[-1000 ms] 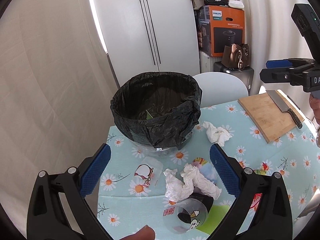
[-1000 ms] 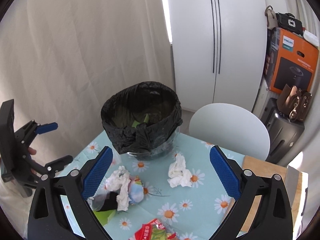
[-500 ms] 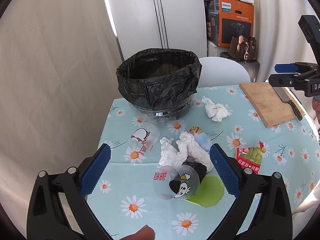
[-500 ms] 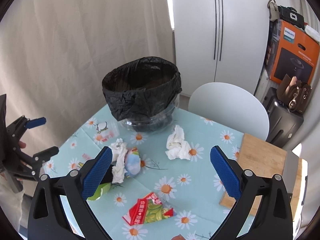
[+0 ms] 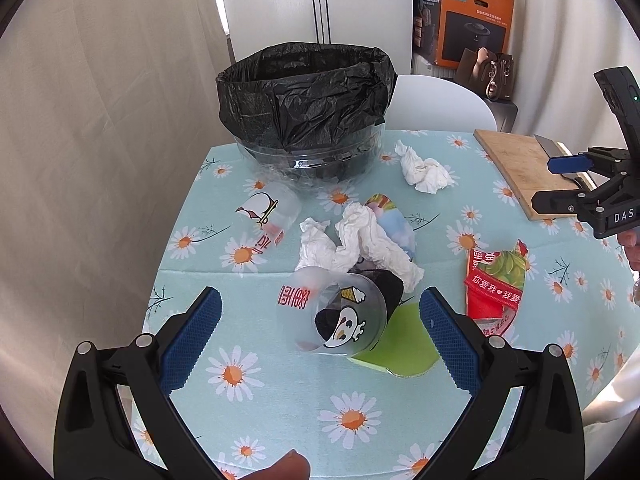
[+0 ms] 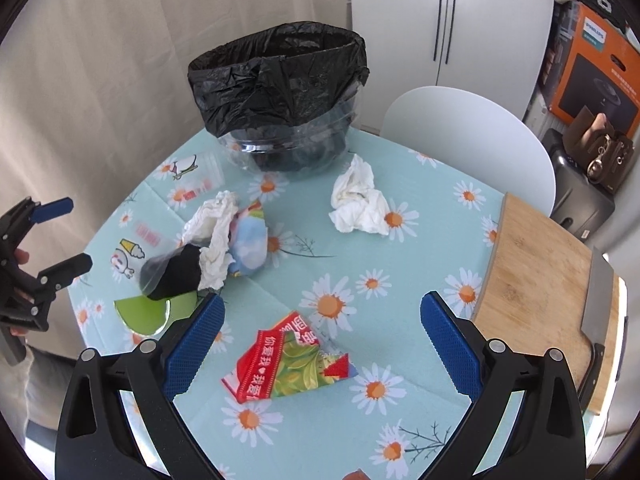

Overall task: Collect trash
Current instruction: 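Move both tools back over the remaining trash on the table, then grasp the red snack wrapper with right tool while left tool grasps clear penguin cup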

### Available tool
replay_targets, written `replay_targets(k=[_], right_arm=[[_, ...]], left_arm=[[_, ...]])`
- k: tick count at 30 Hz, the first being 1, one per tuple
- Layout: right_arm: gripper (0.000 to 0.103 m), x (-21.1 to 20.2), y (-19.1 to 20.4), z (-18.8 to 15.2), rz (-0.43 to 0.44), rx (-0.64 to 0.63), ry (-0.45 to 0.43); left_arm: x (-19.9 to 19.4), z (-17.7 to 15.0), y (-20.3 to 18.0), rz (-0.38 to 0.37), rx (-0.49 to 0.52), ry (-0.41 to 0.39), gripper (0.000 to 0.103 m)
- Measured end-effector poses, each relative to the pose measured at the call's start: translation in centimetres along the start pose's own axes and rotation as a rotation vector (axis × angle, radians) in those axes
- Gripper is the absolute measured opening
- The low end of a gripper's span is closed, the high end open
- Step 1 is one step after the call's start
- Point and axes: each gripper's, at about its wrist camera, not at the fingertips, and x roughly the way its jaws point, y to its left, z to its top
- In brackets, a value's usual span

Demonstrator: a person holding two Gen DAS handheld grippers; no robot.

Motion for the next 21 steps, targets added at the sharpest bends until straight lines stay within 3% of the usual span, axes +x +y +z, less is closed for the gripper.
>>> replay_targets(k=[11,21], right_arm=[[0.094,3.1,0.1,-2.0,-0.029,0.071,0.092],[0.094,5.0,0.1,-4.8,-0.074,0.276,0.158]], left_arm=[[3.8,-1.0,1.3,-0.097,0.009,0.067,0.097],[8.2,-0.9,3.6,-0.238,0.056,0.15,0.097]])
